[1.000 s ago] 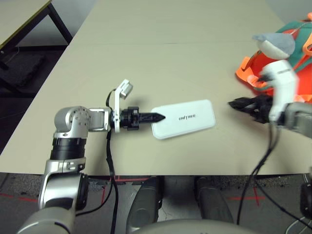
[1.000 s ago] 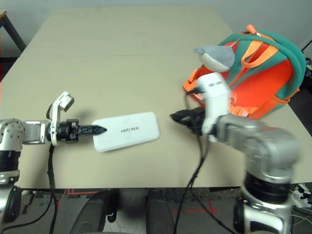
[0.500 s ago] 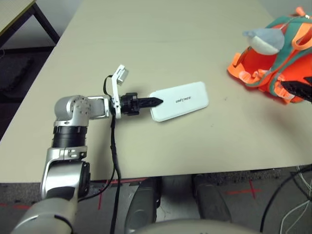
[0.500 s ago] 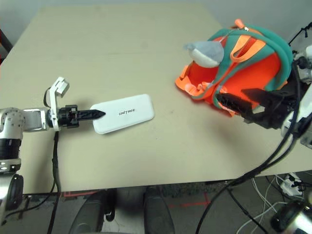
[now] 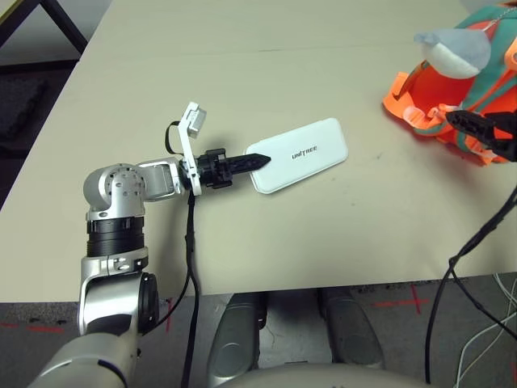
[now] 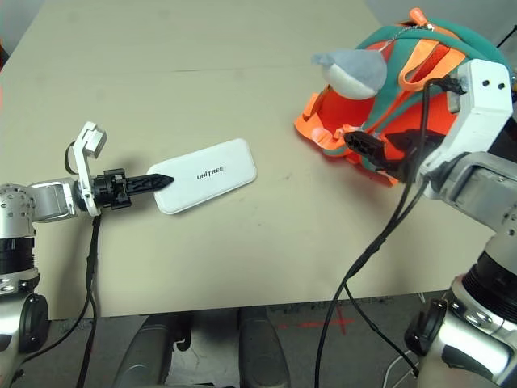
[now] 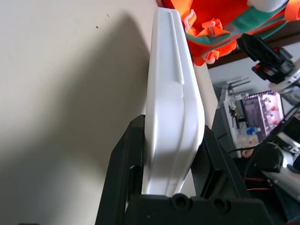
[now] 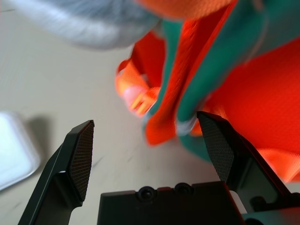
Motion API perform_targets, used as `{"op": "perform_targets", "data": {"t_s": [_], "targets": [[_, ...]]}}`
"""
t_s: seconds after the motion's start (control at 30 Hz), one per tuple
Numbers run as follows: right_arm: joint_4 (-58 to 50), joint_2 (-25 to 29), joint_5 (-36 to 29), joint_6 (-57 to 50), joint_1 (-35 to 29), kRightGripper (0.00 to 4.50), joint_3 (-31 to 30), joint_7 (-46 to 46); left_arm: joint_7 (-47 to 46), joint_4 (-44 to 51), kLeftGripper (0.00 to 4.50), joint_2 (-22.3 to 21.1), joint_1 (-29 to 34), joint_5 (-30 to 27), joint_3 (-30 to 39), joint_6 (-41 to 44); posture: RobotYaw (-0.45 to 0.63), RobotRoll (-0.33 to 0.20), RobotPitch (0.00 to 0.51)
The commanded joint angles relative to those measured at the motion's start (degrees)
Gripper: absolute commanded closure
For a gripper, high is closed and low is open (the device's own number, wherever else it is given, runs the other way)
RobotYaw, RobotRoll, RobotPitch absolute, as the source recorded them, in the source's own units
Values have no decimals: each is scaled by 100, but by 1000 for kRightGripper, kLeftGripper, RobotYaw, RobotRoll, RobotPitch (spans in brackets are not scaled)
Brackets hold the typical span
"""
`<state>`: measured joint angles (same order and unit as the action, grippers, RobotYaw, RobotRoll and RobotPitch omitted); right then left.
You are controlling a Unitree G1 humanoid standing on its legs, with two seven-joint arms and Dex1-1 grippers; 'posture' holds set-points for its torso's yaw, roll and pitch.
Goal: Put the pencil case into the backpack and zip it.
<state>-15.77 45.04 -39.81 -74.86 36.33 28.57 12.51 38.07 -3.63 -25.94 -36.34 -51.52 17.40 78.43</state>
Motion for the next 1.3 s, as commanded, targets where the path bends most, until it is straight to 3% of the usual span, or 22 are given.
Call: {"op": "perform_targets", "data": {"t_s": [0.03, 0.37, 0.83, 1.03, 1.07, 1.13, 1.3], "targets": [[274, -51, 445, 645, 61, 0, -312, -38, -283, 192, 3083, 92, 148, -119, 186, 147, 67, 0, 303], [934, -108, 1677, 2297, 114, 0, -1247, 47, -617, 293, 3083, 216, 221, -369, 309, 206, 83, 0, 294], [586, -282, 1599, 2073, 488, 0, -963, 41, -557, -91, 3083, 206, -53, -299, 0, -17, 2, 0, 237], [560, -338, 1730, 2210, 363, 0, -1024, 5, -346, -454, 3083, 186, -344, -149, -270, -258, -22, 0, 220], [563, -357, 1751, 2231, 328, 314, -1033, 3, -319, -486, 3083, 179, -371, -139, -294, -277, -22, 0, 220], [581, -417, 1792, 2288, 285, 23, -1054, -8, -258, -550, 3083, 145, -400, -114, -336, -319, -16, 0, 219], [672, -507, 1907, 2366, 249, 0, -1102, -36, -189, -540, 3083, 88, -350, -111, -338, -331, -5, 0, 220]]}}
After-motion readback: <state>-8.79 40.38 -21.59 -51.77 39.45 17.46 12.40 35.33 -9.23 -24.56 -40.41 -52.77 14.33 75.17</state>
